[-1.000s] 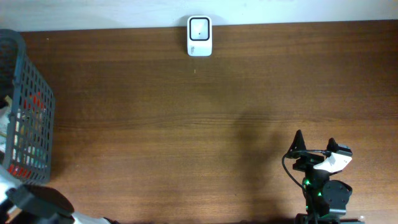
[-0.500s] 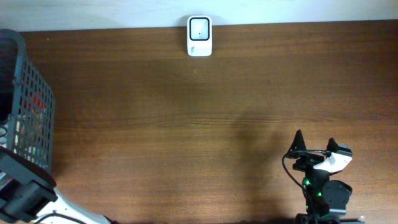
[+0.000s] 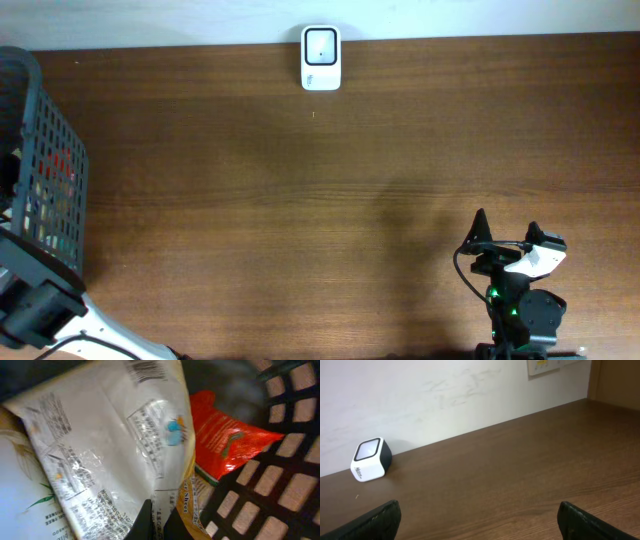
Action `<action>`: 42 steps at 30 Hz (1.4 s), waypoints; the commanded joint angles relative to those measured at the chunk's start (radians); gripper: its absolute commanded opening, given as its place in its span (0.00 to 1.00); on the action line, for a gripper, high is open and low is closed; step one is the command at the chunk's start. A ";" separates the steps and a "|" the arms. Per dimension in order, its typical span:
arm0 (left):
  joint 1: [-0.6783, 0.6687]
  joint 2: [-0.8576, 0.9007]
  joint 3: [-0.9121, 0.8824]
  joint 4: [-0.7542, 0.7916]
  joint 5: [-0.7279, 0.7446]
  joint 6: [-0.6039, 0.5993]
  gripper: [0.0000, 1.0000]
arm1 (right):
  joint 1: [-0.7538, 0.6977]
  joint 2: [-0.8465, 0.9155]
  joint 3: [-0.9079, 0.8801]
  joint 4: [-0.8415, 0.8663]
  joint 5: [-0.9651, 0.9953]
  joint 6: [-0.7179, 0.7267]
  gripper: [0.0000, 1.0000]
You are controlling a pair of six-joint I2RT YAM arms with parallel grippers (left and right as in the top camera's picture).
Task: Scan the item barcode
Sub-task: 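Grasp the white-and-yellow snack bag in the basket with the left gripper, then carry the snack bag to the table center and release it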
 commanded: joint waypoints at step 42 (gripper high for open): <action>-1.138 -0.362 -0.528 0.068 0.062 -0.126 0.00 | 0.006 -0.005 -0.005 -0.007 0.006 0.007 0.99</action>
